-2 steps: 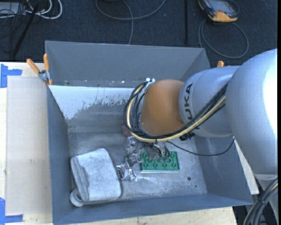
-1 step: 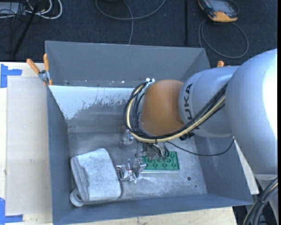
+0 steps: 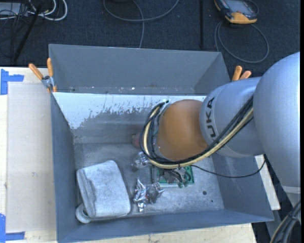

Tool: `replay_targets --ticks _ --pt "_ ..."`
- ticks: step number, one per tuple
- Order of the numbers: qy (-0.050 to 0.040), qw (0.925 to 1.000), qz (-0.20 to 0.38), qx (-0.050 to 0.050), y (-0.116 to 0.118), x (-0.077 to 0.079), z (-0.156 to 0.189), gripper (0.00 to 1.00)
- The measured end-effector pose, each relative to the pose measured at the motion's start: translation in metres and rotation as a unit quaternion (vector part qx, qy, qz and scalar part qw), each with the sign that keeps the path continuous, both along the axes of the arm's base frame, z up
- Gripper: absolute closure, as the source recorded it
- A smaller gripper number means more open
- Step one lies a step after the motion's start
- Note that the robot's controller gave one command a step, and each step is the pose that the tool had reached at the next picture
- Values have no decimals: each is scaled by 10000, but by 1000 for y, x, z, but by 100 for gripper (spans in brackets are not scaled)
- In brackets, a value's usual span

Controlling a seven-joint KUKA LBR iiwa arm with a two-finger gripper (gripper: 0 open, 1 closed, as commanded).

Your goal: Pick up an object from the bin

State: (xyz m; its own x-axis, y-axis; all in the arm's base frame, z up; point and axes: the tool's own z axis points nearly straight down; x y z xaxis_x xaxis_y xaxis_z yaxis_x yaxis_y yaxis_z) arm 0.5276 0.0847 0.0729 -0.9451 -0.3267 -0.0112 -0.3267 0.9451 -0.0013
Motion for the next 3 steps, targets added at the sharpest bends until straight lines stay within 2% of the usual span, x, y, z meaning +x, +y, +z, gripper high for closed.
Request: replay_targets --ticks 1,2,3 --pt "16 9970 769 -12 12 -27 -1 0" --pt "15 9971 767 -12 12 -27 1 100" --pt "24 9578 2874 -30 -15 -13 145 100"
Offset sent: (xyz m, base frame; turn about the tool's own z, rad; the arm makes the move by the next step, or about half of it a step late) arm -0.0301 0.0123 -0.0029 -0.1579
